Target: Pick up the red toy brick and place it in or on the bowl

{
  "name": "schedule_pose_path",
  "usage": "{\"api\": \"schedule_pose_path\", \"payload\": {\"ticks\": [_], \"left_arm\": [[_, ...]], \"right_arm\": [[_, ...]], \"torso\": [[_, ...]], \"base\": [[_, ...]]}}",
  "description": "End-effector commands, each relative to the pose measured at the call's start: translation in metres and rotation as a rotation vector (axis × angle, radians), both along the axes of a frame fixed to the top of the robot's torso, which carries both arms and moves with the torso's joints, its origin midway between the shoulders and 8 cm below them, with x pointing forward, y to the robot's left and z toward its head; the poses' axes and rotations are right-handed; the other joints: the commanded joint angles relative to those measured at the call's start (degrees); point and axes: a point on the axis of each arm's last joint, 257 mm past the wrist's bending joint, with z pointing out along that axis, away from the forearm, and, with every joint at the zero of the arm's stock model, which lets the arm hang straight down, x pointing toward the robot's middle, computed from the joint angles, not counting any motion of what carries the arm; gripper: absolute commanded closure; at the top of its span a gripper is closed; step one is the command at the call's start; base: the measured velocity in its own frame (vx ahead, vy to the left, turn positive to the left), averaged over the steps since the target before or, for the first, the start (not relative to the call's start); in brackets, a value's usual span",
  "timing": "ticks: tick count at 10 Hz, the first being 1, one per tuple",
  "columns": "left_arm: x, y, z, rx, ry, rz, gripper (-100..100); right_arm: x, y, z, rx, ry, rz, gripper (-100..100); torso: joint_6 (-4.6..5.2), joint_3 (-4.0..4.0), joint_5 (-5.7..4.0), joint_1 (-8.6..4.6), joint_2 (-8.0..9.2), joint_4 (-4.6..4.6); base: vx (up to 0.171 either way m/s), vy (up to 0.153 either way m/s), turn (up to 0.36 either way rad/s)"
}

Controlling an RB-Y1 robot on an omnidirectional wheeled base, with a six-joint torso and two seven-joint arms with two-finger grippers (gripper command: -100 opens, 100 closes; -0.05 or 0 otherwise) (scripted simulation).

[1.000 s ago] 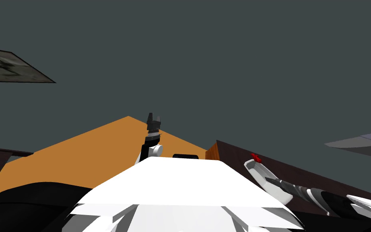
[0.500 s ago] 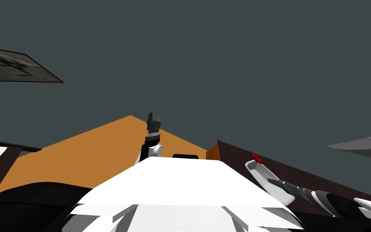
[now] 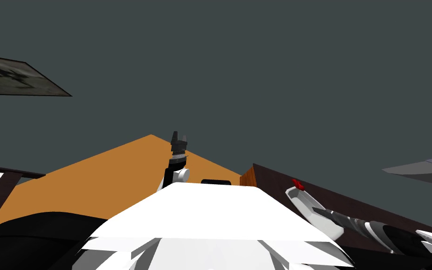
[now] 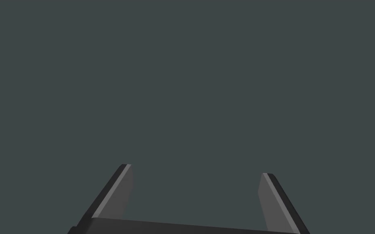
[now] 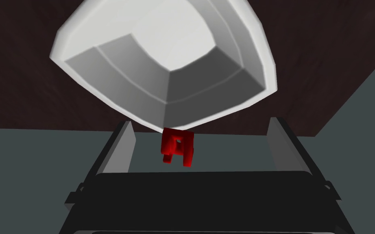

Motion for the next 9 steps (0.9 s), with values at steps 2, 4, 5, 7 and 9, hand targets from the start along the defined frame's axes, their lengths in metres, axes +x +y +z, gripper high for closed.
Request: {"api": "schedule_pose_path", "payload": {"ticks": [2, 4, 5, 7, 9], "left_arm": [[0.000, 0.000, 0.000, 0.000, 0.000, 0.000, 0], [0.000, 0.000, 0.000, 0.000, 0.000, 0.000, 0], [0.000, 0.000, 0.000, 0.000, 0.000, 0.000, 0], [0.000, 0.000, 0.000, 0.000, 0.000, 0.000, 0], [0.000, 0.000, 0.000, 0.000, 0.000, 0.000, 0]], "right_arm": [[0.007, -0.008, 0.022, 0.001, 0.000, 0.008, -100], [0.012, -0.016, 0.046, -0.001, 0.002, 0.015, -100], [0.014, -0.017, 0.052, -0.001, 0.002, 0.017, -100], [0.012, -0.017, 0.050, 0.001, 0.003, 0.018, -100], [0.012, -0.017, 0.050, 0.000, 0.002, 0.017, 0]], "torso": [[0.00, 0.01, 0.02, 0.06, 0.02, 0.00], [0.00, 0.02, 0.04, 0.15, 0.03, 0.01], [0.00, 0.01, 0.04, 0.17, 0.02, 0.01], [-0.01, 0.01, 0.02, 0.08, 0.02, 0.00], [0.00, 0.01, -0.02, -0.02, 0.02, 0.00]], "base": [[-0.003, 0.035, -0.025], [-0.001, 0.047, -0.038], [-0.001, 0.044, -0.020], [0.000, 0.014, -0.002], [0.000, 0.000, 0.000]]}}
